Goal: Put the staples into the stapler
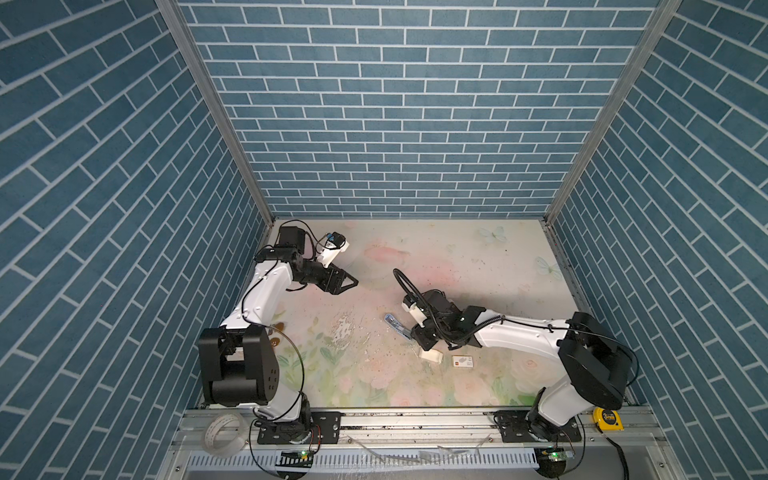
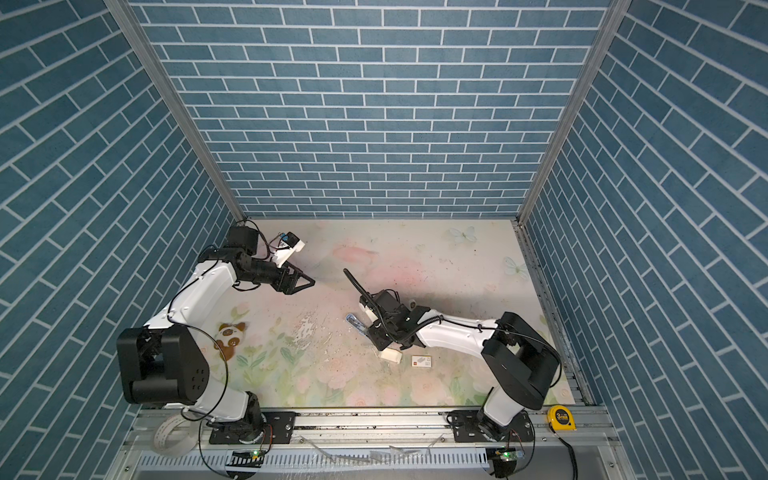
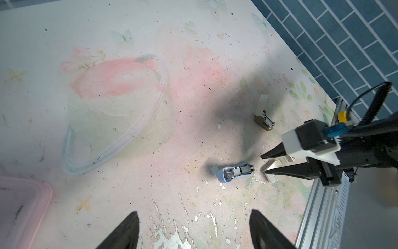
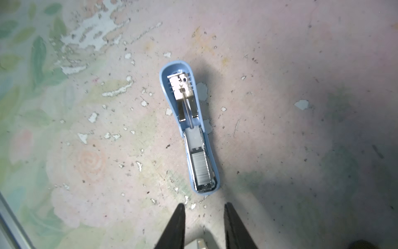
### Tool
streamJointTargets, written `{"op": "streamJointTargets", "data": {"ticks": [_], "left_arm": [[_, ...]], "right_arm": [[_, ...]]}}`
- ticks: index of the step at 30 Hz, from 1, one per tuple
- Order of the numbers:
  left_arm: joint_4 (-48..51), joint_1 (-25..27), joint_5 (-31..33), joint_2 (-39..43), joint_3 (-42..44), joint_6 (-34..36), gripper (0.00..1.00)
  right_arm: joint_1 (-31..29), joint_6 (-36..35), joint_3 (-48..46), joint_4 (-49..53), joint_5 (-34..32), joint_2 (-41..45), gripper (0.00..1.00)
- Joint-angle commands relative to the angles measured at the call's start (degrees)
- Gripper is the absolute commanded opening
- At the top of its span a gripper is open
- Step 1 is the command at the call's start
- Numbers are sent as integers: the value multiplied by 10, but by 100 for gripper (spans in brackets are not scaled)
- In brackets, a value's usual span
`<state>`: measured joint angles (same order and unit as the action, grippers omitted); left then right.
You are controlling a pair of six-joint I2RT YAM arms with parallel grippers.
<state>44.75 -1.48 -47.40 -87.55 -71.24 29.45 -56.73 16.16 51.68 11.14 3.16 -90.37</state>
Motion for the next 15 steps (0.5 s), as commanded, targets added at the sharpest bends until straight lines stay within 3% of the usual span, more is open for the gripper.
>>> {"op": "streamJointTargets", "data": {"ticks": [1, 4, 8, 11, 15], "left_arm": [[-25, 0, 8, 1, -3, -18, 81], [-49, 6, 36, -1, 6, -50, 79], [-75, 15, 63, 10, 15, -86, 79], [-71, 31, 71, 16, 14, -63, 79], [-48, 46, 59, 7, 6, -19, 79]], "right_arm": [[-1, 112, -7, 19, -16, 11, 25], [-2, 211, -16, 2, -15, 12, 18], [-2, 339, -35, -34, -12, 11, 21], [-2, 416, -62, -63, -21, 24, 21], [0, 464, -56, -49, -20, 20, 22]]}}
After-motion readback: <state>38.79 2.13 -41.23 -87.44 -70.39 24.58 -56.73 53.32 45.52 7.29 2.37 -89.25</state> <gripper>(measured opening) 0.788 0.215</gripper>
